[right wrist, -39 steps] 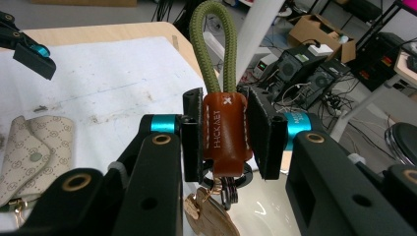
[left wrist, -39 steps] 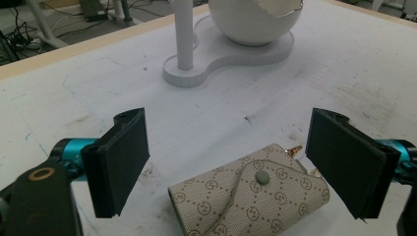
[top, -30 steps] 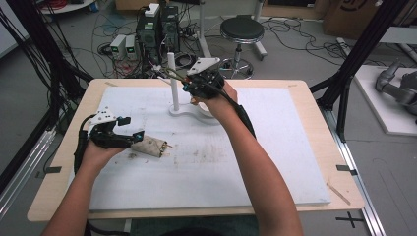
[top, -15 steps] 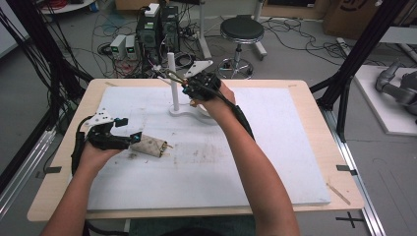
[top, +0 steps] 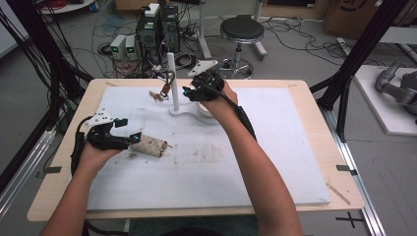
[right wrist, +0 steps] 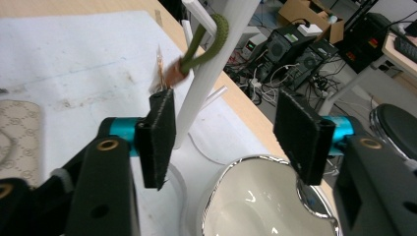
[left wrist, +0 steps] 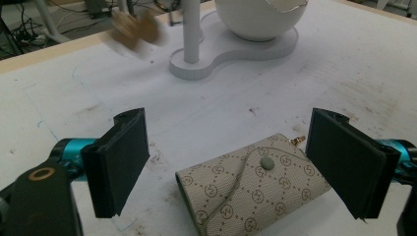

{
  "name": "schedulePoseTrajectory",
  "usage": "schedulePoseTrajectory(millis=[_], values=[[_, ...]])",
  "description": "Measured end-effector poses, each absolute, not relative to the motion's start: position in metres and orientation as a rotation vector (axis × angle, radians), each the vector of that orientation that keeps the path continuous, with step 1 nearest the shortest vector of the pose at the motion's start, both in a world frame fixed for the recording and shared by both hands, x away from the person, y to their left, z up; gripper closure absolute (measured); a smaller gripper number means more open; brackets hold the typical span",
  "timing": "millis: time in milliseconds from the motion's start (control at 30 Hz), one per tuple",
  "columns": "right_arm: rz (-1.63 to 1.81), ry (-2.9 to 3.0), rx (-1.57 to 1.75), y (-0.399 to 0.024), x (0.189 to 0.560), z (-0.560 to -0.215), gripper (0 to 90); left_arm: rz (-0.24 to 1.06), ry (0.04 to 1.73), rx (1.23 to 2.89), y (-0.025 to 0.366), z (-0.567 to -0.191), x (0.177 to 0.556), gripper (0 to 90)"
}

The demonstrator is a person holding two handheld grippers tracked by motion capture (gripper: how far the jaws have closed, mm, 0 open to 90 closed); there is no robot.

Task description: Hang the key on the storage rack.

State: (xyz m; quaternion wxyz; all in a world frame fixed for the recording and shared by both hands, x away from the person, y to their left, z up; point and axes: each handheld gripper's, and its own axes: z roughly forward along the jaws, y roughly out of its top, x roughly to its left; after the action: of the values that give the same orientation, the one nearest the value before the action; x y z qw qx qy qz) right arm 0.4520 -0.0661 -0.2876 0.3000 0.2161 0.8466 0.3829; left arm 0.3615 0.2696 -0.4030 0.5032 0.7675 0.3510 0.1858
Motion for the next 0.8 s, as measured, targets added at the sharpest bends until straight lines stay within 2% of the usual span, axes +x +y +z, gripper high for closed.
schedulePoseTrajectory(millis=[133, 367, 433, 800], values=[[1.031, 2.274, 0.610, -0.081, 0.445, -0.286, 35.5, 0.448, 0.842, 1.850, 0.269, -0.403, 0.361, 16.3], [1.107, 2.246, 0.614, -0.116, 0.425, -0.295, 34.5, 0.443, 0.831, 1.846, 0.267, -0.403, 0.361, 16.3], [1.129, 2.233, 0.653, -0.140, 0.416, -0.304, 32.5, 0.439, 0.832, 1.854, 0.266, -0.404, 0.362, 16.3], [1.222, 2.169, 0.770, -0.208, 0.386, -0.330, 26.8, 0.432, 0.837, 1.859, 0.265, -0.406, 0.363, 16.3]])
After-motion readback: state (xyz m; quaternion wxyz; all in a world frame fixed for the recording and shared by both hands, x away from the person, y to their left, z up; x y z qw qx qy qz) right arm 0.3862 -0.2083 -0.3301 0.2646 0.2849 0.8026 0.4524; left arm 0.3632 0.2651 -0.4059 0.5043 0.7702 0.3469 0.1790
